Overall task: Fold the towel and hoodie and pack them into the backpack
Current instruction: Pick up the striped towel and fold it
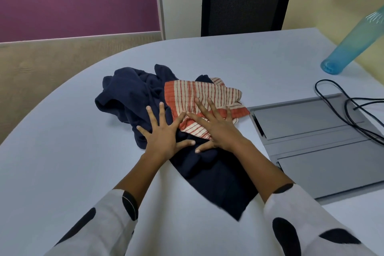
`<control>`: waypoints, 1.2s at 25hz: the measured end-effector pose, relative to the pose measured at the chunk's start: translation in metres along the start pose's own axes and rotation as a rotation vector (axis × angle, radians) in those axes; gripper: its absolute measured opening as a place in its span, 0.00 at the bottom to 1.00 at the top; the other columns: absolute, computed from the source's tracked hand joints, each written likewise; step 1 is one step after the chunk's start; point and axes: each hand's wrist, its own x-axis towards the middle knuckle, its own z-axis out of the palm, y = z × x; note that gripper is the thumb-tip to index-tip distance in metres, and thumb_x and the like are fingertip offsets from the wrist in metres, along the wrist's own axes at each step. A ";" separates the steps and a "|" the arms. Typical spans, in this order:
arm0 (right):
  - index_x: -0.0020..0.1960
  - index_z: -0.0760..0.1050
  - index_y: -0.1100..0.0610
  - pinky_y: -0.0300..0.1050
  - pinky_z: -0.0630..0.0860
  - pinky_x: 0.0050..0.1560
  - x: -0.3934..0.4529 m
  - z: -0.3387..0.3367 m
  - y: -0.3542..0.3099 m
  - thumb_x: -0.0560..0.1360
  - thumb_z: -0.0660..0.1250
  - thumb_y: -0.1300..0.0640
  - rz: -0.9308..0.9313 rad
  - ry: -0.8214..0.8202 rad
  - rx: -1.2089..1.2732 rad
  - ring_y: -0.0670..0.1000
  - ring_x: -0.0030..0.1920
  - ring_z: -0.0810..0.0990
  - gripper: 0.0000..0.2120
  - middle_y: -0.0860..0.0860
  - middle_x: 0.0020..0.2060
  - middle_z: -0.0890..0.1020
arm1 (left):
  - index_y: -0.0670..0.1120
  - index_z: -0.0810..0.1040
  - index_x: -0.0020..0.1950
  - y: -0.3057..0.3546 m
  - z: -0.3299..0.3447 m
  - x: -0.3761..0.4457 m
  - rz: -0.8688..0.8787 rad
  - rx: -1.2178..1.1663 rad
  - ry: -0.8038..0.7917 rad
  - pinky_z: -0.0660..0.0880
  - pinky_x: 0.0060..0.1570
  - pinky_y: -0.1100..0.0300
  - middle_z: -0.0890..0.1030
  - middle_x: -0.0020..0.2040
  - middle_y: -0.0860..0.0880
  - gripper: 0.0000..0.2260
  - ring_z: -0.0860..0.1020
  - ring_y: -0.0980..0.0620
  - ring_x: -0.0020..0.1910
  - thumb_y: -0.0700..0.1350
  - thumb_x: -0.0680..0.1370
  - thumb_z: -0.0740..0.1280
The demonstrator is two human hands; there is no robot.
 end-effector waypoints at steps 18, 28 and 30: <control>0.44 0.85 0.53 0.43 0.67 0.64 -0.143 -0.126 -0.036 0.67 0.77 0.55 0.101 0.498 0.783 0.45 0.42 0.79 0.07 0.47 0.38 0.85 | 0.47 0.79 0.59 0.073 -0.118 -0.134 0.488 -0.319 0.449 0.73 0.58 0.45 0.82 0.50 0.50 0.19 0.80 0.49 0.50 0.54 0.80 0.53; 0.51 0.83 0.58 0.37 0.78 0.46 -0.240 -0.142 -0.027 0.69 0.73 0.65 0.330 0.752 0.683 0.47 0.44 0.81 0.11 0.52 0.44 0.85 | 0.47 0.78 0.56 0.082 -0.169 -0.216 0.482 -0.493 0.606 0.72 0.43 0.66 0.79 0.45 0.55 0.10 0.76 0.58 0.43 0.45 0.82 0.59; 0.51 0.82 0.57 0.28 0.74 0.41 -0.255 -0.160 -0.034 0.69 0.73 0.64 0.306 0.885 0.749 0.40 0.42 0.80 0.10 0.50 0.43 0.84 | 0.48 0.78 0.55 0.079 -0.172 -0.228 0.450 -0.507 0.642 0.72 0.40 0.67 0.80 0.45 0.55 0.09 0.77 0.58 0.43 0.46 0.82 0.59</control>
